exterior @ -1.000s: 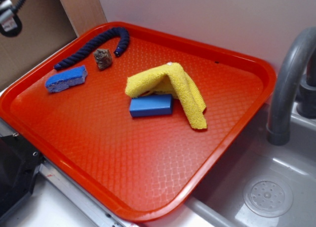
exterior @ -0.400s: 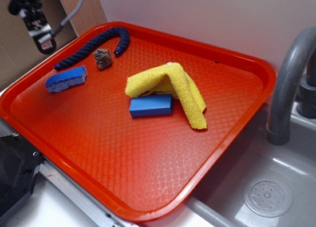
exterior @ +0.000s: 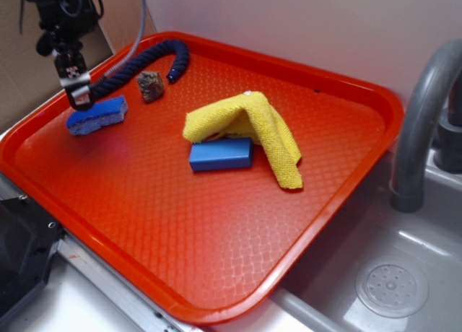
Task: Grab the blue sponge.
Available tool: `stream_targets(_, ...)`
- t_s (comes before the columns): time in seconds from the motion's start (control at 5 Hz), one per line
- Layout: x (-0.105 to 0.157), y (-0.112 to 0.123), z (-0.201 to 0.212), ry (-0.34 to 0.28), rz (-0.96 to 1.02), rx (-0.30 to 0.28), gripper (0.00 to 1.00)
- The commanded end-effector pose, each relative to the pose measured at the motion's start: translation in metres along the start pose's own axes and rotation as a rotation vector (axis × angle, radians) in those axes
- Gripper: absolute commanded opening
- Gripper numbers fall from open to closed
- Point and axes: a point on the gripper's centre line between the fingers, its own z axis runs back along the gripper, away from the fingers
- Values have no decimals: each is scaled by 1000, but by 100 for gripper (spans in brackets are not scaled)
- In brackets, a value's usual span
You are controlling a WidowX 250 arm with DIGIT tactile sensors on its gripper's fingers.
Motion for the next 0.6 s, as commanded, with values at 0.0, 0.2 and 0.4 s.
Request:
stream_targets(0.0,0,0,-30,56,-68,20,100)
stream_targets(0.2,-4,-3,-47,119,-59,48,100)
stream_targets(0.4,-3,-8,-59,151,-93,51,100)
